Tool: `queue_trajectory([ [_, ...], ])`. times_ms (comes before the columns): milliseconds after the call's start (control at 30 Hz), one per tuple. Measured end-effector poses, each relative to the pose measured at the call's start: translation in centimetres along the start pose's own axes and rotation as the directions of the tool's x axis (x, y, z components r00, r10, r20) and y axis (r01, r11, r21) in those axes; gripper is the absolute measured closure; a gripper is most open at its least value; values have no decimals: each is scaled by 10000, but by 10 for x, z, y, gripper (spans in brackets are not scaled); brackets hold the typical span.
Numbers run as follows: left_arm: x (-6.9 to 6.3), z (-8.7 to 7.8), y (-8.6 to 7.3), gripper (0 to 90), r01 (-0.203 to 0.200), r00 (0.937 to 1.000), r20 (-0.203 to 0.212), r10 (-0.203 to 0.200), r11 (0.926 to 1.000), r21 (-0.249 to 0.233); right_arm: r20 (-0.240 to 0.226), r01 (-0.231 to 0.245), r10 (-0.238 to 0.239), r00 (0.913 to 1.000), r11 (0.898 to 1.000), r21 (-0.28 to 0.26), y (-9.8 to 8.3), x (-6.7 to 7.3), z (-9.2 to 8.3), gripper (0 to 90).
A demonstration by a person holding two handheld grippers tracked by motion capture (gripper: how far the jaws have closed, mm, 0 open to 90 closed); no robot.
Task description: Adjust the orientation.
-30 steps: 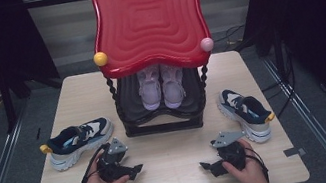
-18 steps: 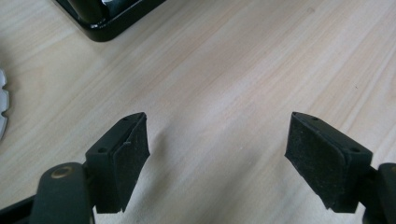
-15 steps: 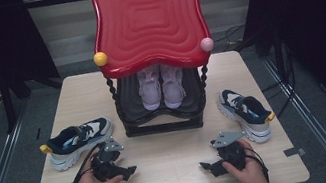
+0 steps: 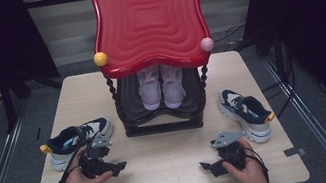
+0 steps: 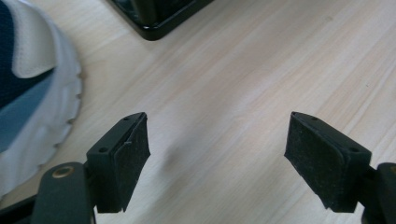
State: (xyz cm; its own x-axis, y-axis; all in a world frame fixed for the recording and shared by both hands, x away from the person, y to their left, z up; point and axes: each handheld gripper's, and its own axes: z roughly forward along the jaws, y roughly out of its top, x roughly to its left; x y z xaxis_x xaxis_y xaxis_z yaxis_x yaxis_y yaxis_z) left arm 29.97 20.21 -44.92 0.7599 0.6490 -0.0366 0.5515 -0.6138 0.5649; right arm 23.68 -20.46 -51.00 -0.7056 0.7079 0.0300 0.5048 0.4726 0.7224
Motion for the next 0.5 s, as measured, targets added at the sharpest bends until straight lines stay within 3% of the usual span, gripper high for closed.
queue_trajectory([
  [500,24,-22,4,214,302,9977,-610,-300,9995,10,-2,2,-2,10000,10000,0,0,0,0,134],
])
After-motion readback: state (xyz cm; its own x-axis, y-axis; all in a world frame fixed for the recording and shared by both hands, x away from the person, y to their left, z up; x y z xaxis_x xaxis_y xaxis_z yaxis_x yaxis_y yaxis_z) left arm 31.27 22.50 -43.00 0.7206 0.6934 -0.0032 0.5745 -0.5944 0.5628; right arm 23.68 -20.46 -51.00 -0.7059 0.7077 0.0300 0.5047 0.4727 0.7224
